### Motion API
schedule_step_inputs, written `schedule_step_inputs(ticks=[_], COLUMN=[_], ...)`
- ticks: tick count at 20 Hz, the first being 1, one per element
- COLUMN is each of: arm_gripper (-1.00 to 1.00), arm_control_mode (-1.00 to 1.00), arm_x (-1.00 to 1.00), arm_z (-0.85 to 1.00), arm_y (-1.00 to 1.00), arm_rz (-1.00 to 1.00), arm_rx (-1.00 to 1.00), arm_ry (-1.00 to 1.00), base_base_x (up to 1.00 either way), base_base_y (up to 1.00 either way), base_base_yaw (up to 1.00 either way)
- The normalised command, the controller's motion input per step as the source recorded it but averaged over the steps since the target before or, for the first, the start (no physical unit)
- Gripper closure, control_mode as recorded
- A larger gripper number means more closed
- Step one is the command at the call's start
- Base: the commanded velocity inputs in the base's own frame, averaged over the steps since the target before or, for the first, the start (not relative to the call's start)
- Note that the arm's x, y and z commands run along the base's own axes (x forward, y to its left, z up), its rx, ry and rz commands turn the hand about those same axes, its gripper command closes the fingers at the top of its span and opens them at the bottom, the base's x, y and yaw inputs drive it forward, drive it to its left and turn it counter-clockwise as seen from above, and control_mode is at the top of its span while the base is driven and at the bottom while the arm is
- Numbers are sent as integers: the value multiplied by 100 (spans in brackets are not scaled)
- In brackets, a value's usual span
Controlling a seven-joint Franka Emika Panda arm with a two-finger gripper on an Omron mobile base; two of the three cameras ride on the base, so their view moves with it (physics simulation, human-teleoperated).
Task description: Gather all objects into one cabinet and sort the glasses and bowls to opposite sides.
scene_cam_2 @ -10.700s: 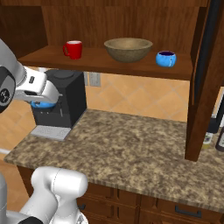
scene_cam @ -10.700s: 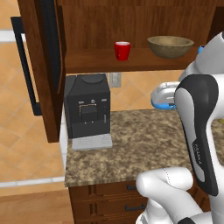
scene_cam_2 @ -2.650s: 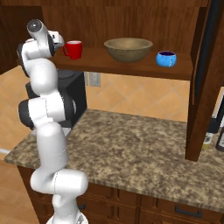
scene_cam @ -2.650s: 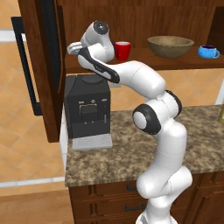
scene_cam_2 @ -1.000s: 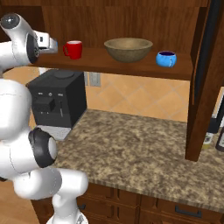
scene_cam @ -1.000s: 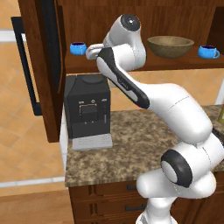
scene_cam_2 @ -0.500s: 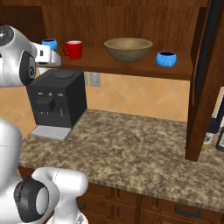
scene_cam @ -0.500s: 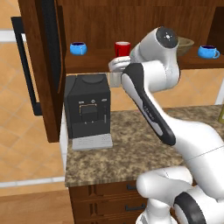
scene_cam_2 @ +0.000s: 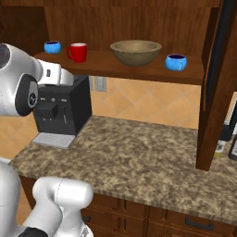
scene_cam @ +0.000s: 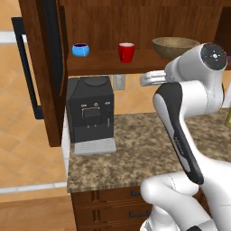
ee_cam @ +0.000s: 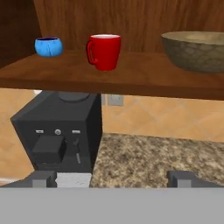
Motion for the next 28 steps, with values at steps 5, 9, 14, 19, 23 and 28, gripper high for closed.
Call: schedule_step_inputs(ticks=[5,9,14,19,23,28], arm_gripper=[-100,-100,-100,-100,-100,-100], arm_control_mode=[-100,-100,-100,-100,-100,-100], arm_x=[-5,0,-36,-31,0,0], arm_z=[9,26,24,12,17,27], arm_y=[-60,-41,-27,-43,-49,-44], arm_rz=[-5,0,0,0,0,0], arm_rx=[0,0,0,-4,-3,-3], arm_ry=[0,0,0,0,0,0], base_base_x=[0,0,0,0,0,0], base_base_y=[0,0,0,0,0,0], base_base_yaw=[0,0,0,0,0,0])
